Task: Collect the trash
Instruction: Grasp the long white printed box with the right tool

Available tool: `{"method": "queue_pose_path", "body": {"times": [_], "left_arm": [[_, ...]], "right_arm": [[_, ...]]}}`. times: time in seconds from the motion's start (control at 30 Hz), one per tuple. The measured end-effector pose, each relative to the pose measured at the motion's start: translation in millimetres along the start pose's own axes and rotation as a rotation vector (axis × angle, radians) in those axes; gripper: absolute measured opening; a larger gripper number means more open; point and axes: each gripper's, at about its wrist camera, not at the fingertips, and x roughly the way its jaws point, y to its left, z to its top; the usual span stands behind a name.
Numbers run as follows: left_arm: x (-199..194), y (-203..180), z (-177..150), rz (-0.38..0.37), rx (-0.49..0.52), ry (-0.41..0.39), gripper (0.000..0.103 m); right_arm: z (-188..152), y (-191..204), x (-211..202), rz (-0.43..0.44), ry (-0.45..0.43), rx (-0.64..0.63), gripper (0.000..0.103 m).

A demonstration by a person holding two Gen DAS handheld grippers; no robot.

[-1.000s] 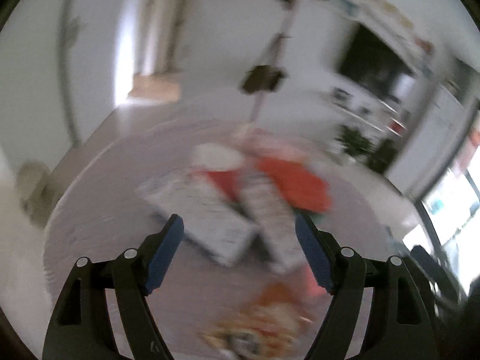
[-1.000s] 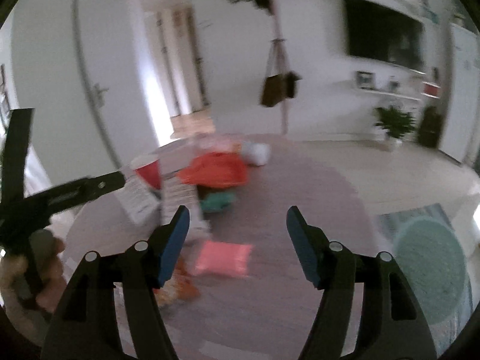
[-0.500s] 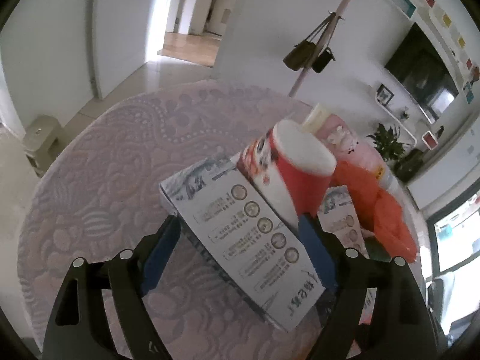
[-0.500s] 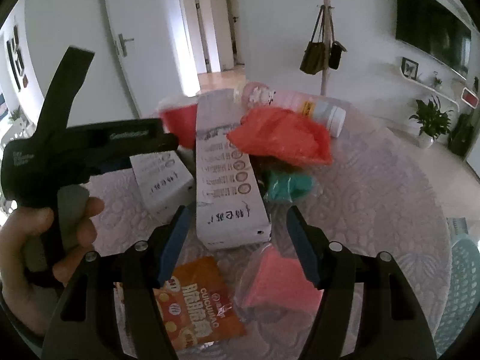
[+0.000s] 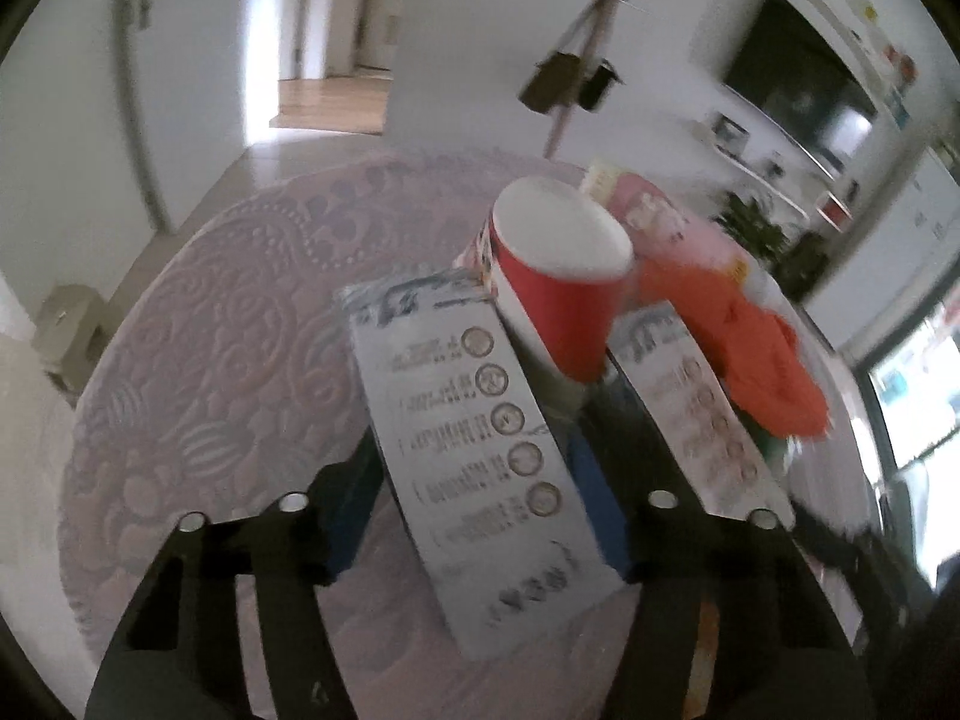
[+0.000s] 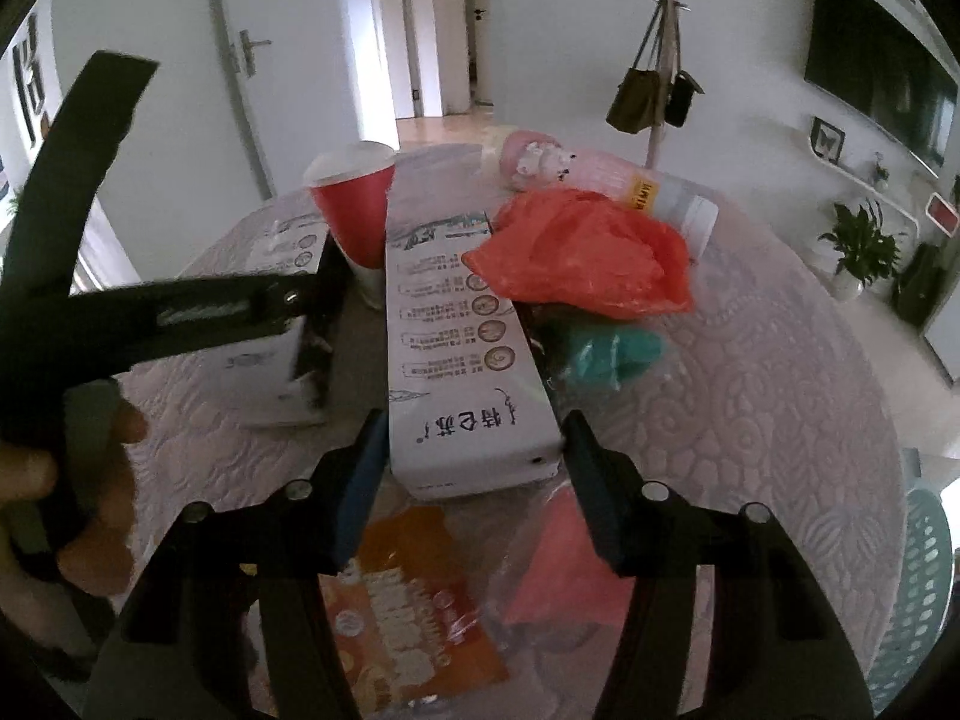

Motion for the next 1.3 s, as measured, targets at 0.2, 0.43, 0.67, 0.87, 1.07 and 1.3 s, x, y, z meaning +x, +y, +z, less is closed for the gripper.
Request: {"method": "queue_pose_path", "body": {"times": [0.2, 0.43, 0.67, 0.87, 1.07, 1.3], "left_arm": [[-20, 24, -20, -0.048, 0.107, 0.056, 0.056], [-18, 29, -34, -0.05, 0.073, 0.045, 0.079], [-9, 32, -39, -0.007, 0.023, -0.012, 0.068], [-17, 44, -42, -0.046, -0.012, -0.044, 0.057], [-27, 54, -40, -0.089, -0.045, -0.081, 0.056], [-48, 41, -38, -0.132, -0.023, -0.139, 0.056]], "right_arm": [[-10, 9, -12, 0.048, 0.06, 0.009, 0.056], [-1, 12, -10, 0.063, 0.059, 0.038, 0.068], [6, 18, 3, 0.035, 0.083, -0.015, 0.068], [18, 27, 15, 0.037, 0.082, -0.027, 0.068], [21, 35, 27, 0.013, 0.095, -0.036, 0.057], [28, 36, 6, 0.008, 0.018, -0.035, 0.053]]}}
